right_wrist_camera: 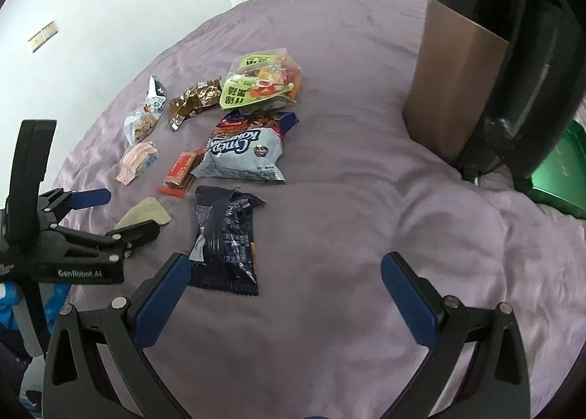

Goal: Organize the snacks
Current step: 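Grasp the beige wrapper with the left tool while the right tool grasps the dark navy bag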

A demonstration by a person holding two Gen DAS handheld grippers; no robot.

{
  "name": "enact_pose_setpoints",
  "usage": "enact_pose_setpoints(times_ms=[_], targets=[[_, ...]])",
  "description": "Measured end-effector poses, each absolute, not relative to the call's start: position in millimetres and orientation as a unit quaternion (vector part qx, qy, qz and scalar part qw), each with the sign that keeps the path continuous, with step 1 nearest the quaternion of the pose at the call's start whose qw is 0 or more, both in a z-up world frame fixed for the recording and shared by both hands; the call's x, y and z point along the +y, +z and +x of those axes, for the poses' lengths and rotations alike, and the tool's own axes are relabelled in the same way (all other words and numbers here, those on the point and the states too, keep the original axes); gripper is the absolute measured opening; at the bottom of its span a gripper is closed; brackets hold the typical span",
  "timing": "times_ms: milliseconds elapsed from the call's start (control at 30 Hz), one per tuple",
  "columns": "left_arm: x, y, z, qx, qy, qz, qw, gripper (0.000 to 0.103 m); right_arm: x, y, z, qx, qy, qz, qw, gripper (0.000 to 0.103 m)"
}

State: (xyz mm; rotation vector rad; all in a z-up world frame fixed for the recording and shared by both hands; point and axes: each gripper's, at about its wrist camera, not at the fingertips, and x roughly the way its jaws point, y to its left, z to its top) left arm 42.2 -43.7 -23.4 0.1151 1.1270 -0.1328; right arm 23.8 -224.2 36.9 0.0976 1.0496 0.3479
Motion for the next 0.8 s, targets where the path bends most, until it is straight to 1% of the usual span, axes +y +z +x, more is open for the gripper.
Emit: enact_pose_setpoints(times_ms=[233,433,633,800], targets=[[-12,-26,58,0.539,-0.027,0.030,0.841,0.101,-206,34,30,0.501,0.182,0.041,0.845,0.103],[10,-31,51,0.545,-0.011,0.008,0.838,0.101,-183,25,40,0.513,0.200,0.043,0.834,0.103],[11,-39,45,0.551,0.002,0.000,0.835,0.102,-161,17,46,0.525,0.212,0.028,0.824,0.103],[8,-50,57,0.578,0.014,-0.013,0.816,0.102,-155,13,48,0.531,0.215,0.023,0.819,0.103]])
